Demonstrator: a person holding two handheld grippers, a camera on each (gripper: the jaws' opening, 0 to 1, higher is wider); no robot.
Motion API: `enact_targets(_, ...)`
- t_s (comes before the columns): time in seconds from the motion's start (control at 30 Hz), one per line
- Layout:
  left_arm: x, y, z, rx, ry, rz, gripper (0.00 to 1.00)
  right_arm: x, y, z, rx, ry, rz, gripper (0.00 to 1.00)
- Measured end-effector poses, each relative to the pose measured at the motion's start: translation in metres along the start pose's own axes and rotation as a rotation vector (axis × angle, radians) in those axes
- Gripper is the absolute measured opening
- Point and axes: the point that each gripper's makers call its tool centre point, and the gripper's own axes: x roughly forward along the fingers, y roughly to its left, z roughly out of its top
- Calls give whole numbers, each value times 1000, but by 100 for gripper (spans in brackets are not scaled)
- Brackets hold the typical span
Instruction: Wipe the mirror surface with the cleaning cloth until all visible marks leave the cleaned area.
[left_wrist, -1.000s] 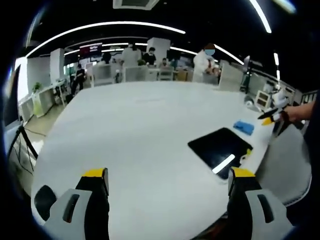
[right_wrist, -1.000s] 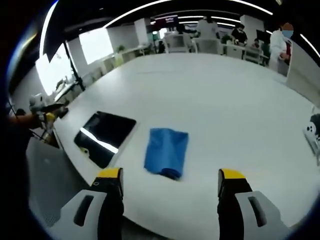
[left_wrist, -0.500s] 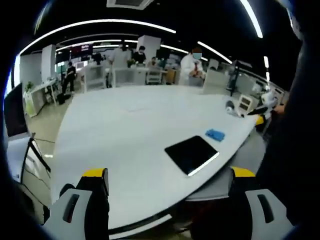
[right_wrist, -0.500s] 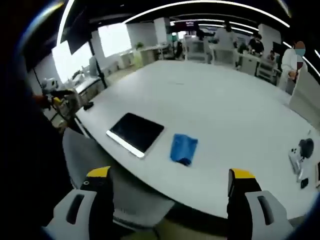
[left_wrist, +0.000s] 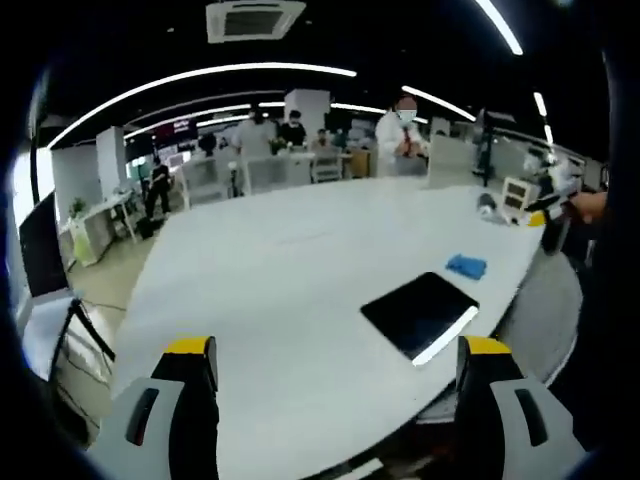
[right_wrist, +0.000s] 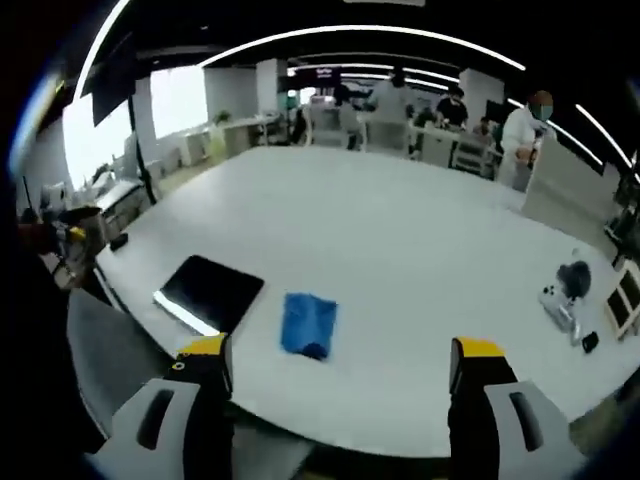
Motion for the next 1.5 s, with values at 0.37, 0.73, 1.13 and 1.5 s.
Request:
enact_targets(0.37, 28, -12, -17, 52, 87, -54, 100, 92, 31, -29, -157, 170, 89, 46)
enact_targets(0.73, 30, -5, -21, 25, 102, -43, 100, 136, 35, -83, -101, 323, 69, 16)
enact_targets(1.13, 37, -5, -26, 12, 104, -62, 100, 139, 28, -83, 59, 388, -3, 0)
enact_targets(1.5, 37, -1, -39, 39, 134, -72, 100, 136, 67, -32, 335, 341, 92, 0)
